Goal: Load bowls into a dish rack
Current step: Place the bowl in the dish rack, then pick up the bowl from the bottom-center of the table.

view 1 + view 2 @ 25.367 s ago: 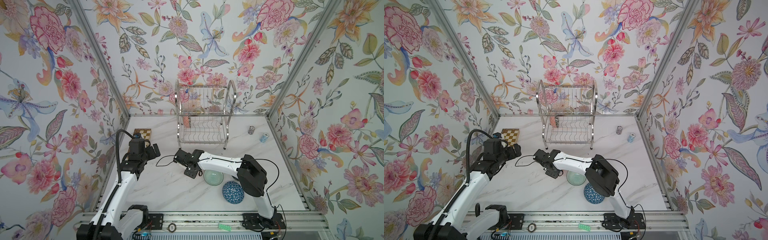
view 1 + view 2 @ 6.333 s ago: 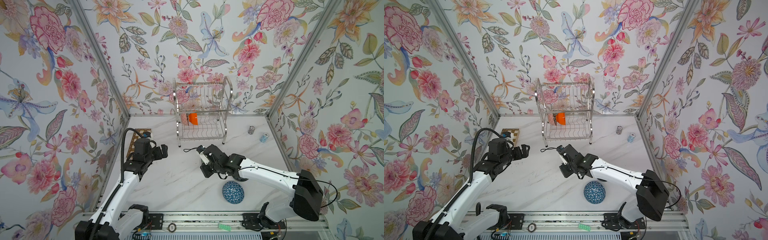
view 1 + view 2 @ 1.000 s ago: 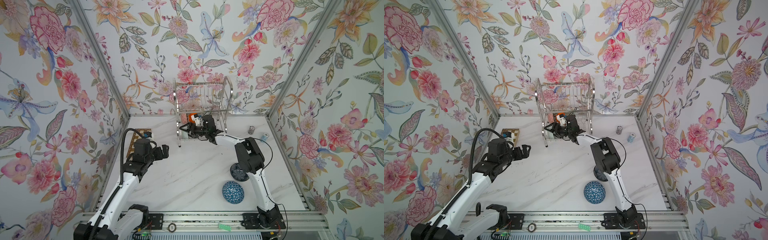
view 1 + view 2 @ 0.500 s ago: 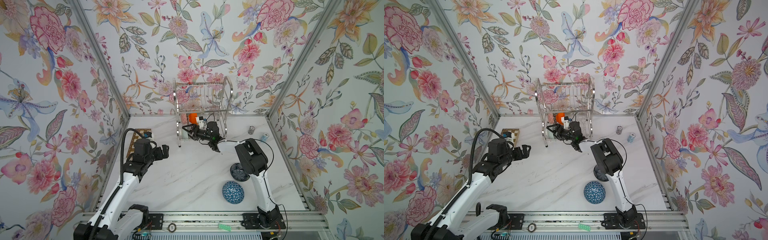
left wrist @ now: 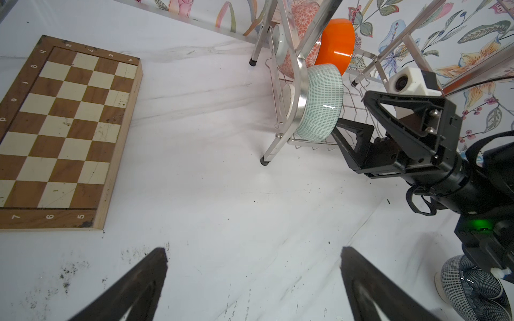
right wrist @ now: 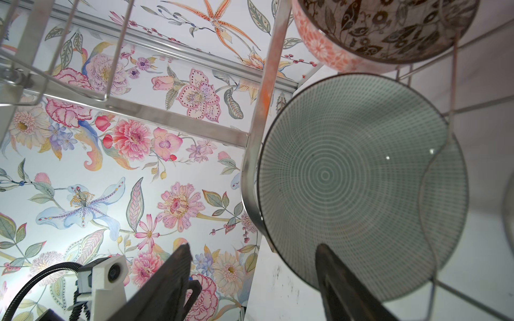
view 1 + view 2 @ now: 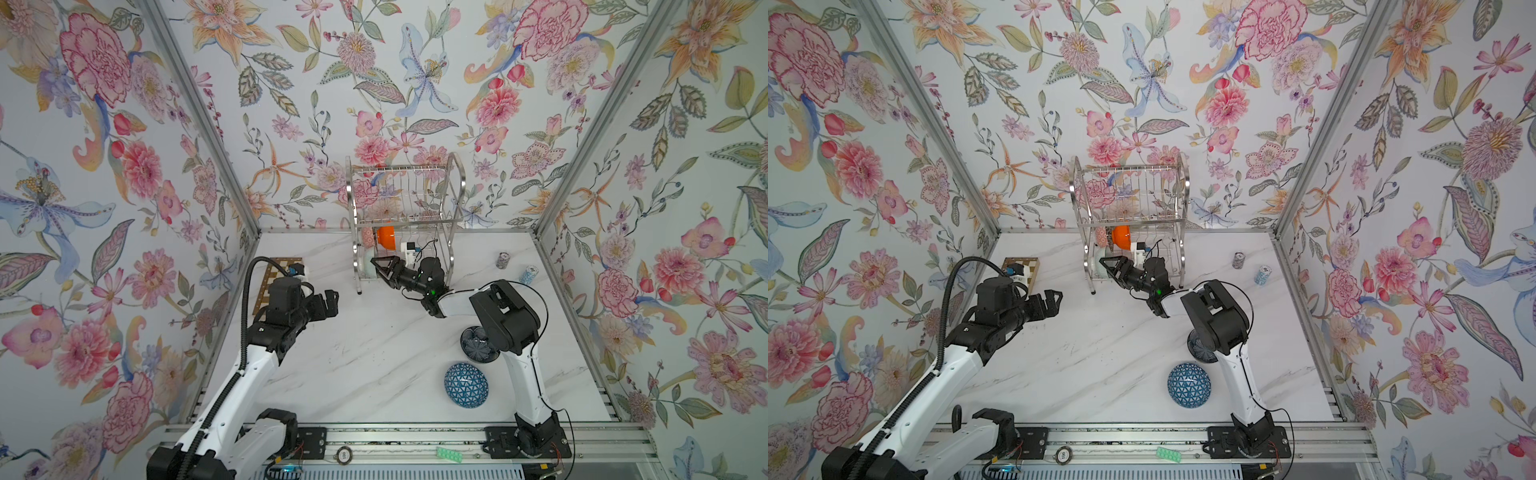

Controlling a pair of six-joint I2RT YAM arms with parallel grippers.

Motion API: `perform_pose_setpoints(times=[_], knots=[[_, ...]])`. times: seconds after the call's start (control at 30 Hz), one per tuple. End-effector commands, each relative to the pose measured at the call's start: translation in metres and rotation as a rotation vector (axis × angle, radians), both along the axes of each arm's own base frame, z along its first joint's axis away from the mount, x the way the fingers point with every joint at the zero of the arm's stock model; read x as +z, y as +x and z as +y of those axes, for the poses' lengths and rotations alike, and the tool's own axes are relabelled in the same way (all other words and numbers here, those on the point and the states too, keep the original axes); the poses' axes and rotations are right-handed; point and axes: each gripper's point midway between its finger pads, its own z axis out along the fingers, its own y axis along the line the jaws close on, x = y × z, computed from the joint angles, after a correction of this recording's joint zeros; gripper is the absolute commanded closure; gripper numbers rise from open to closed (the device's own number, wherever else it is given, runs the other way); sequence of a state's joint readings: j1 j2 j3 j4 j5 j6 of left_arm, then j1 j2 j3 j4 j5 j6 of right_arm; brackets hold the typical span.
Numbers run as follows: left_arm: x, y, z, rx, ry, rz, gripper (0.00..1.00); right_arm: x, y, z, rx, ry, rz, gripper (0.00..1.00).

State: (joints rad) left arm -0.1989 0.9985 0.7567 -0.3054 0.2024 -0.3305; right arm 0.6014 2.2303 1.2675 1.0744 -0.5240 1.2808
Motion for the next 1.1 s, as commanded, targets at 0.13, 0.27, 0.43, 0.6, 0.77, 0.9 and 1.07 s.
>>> perform_pose_setpoints(times=[0.13,0.27,0.43,0.6,0.77,0.9,1.07], knots=[[-0.005,-0.003,-0.002,-0.015,0.012,0.01,0.01,0.028,-0.026,0.005,0.026,0.032,-0.095,0.3],[-0.004,-0.003,-0.002,-0.016,0.013,0.008,0.01,0.024,-0.036,0.006,0.037,0.016,-0.096,0.3],[-0.004,-0.003,-0.003,-0.018,0.013,0.006,0.01,0.024,-0.049,0.005,0.04,-0.008,-0.116,0.31],[-0.004,-0.003,-0.003,-0.019,0.013,0.006,0.01,0.025,-0.063,0.002,0.036,-0.052,-0.141,0.31],[-0.004,-0.003,-0.002,-0.016,0.015,0.005,0.01,0.016,-0.082,-0.001,0.035,-0.107,-0.148,0.32],[-0.004,-0.003,-0.002,-0.015,0.019,0.005,0.01,-0.001,-0.103,-0.006,0.053,-0.227,-0.158,0.32],[-0.005,-0.003,-0.002,-0.015,0.018,0.008,0.01,-0.012,-0.13,-0.025,0.052,-0.43,-0.186,0.33]])
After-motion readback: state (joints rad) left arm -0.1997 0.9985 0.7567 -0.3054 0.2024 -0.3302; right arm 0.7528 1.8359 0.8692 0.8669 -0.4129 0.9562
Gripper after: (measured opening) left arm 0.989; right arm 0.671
